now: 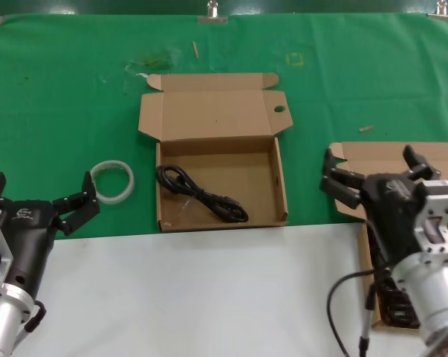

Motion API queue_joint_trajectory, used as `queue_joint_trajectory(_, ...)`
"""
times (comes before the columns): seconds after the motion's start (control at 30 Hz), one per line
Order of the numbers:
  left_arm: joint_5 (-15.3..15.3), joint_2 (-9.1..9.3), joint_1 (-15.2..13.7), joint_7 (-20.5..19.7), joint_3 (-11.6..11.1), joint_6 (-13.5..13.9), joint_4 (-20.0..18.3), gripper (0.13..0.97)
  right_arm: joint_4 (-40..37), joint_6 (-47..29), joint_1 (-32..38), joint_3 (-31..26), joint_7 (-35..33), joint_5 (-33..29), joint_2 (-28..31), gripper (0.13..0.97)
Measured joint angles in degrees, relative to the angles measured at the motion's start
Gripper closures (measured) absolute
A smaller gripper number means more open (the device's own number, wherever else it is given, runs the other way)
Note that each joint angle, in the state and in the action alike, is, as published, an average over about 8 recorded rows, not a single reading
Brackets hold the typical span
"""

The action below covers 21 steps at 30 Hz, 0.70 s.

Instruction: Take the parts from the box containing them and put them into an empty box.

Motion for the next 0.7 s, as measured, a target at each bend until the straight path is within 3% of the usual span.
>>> queue_joint_trajectory(0.2, 0.0, 0.0, 0.0, 0.0, 0.0, 0.0, 0.0, 0.132, 0.6, -1.7, -1.7, 2.6, 3.2, -2.4, 0.0, 0.129)
queue_joint_trajectory(0.7, 0.0, 0.0, 0.0, 0.0, 0.0, 0.0, 0.0, 0.132, 0.7, -1.8, -1.8, 2.8, 3.5, -2.6, 0.0, 0.129)
